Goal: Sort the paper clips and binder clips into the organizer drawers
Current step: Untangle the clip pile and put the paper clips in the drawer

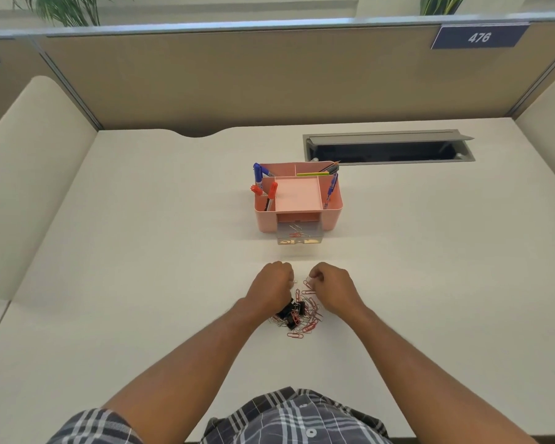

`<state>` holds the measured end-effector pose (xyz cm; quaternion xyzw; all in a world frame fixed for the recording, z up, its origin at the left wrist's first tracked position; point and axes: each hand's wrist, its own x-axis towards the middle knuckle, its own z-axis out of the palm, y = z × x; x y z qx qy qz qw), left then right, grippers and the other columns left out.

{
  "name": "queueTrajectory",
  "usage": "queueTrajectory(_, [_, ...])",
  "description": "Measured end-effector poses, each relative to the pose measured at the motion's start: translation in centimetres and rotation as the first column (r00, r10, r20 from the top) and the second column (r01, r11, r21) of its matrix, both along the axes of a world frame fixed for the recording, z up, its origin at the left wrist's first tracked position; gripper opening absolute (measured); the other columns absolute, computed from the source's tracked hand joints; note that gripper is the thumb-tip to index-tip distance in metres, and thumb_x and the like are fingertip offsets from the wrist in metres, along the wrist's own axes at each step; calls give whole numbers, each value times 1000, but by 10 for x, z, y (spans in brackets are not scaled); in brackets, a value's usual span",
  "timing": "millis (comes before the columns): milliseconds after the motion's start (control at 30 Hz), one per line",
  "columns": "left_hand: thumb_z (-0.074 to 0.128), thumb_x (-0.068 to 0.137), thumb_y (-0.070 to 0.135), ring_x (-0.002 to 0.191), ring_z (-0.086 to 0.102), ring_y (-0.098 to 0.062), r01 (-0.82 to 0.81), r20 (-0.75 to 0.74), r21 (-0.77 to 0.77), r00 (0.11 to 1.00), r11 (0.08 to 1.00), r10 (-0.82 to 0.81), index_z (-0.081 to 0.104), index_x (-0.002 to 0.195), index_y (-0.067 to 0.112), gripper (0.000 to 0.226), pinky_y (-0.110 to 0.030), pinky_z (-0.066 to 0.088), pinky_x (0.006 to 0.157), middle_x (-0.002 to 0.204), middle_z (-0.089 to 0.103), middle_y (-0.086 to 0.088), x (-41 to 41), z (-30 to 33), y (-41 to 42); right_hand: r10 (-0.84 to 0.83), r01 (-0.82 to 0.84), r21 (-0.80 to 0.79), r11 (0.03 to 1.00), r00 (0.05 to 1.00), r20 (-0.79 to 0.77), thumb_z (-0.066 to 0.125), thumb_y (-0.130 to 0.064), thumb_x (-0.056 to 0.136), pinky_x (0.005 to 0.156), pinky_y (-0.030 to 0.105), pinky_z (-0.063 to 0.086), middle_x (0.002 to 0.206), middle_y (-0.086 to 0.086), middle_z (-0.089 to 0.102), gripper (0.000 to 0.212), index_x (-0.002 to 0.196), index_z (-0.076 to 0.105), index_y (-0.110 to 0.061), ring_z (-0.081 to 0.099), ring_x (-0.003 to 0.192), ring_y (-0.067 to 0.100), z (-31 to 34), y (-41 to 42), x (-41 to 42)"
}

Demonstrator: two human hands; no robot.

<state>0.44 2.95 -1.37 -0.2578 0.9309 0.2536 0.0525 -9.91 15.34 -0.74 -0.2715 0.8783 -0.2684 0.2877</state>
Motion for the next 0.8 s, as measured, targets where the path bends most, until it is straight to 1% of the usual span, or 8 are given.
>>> queueTrajectory(67, [54, 91, 6, 85, 53, -21, -57, -65, 49, 996, 997, 60, 56, 86, 14, 9, -31, 44, 72, 91, 61, -4, 2, 3, -2, -55, 58, -71, 996, 998, 34, 62, -13, 89, 80, 29, 51, 93, -2, 70, 12, 96, 71, -17, 64, 88, 16, 7, 3, -6])
queueTrajectory(167, [53, 92, 8, 83, 54, -18, -130, -233, 101, 961, 986, 150, 61, 90, 15, 11, -30, 45, 72, 90, 61, -1, -2, 18, -9, -72, 74, -217, 973, 997, 16, 65, -13, 90, 81, 23, 48, 92, -4, 71, 11, 97, 73, -16, 64, 88, 13, 29, 0, -15])
queueTrajectory(267, [54, 90, 4, 81, 54, -19, -155, -430, 118, 883, 981, 191, 61, 90, 12, 11, -32, 46, 71, 88, 61, -2, -13, 41, -18, -88, 51, -363, 930, 992, -85, 62, -7, 90, 86, 25, 49, 98, -1, 73, 17, 101, 73, -13, 64, 91, 13, 55, -10, -26])
queueTrajectory(367, [55, 86, -2, 78, 54, -20, -145, -499, 91, 849, 985, 171, 61, 86, 10, 14, -36, 49, 67, 85, 61, -3, -29, 57, -29, -55, -44, -401, 915, 971, -232, 56, -1, 89, 83, 31, 52, 99, 3, 72, 23, 101, 73, -11, 63, 91, 18, 73, -30, -35])
queueTrajectory(500, [54, 86, -3, 79, 57, -23, -143, -455, 66, 877, 988, 157, 64, 88, 10, 16, -44, 54, 69, 86, 64, -7, -43, 62, -38, 34, -131, -296, 946, 949, -312, 54, -4, 91, 78, 37, 54, 98, 8, 73, 23, 99, 74, -11, 63, 89, 25, 75, -49, -41])
queueTrajectory(700, [56, 89, 3, 76, 55, -20, -142, -460, 20, 877, 990, 135, 61, 85, 11, 10, -38, 51, 65, 84, 61, -4, -26, 52, -23, 28, -132, -305, 943, 946, -324, 56, -9, 91, 74, 38, 53, 88, 4, 71, 15, 92, 71, -11, 62, 81, 21, 62, -31, -33])
queueTrajectory(733, [57, 89, 6, 76, 55, -20, -129, -402, 13, 907, 992, 123, 62, 85, 11, 8, -39, 50, 67, 84, 62, -4, -21, 46, -18, 44, -127, -258, 958, 951, -305, 56, -10, 90, 76, 38, 53, 89, 4, 71, 14, 91, 70, -11, 62, 82, 22, 56, -24, -31])
queueTrajectory(800, [59, 91, 17, 82, 58, -22, -89, -199, 22, 976, 996, 92, 66, 89, 13, 8, -36, 49, 72, 89, 64, -3, -13, 34, -7, 140, -165, -75, 983, 955, -260, 58, -13, 92, 83, 33, 51, 99, 3, 72, 16, 98, 72, -12, 64, 92, 23, 40, -10, -23])
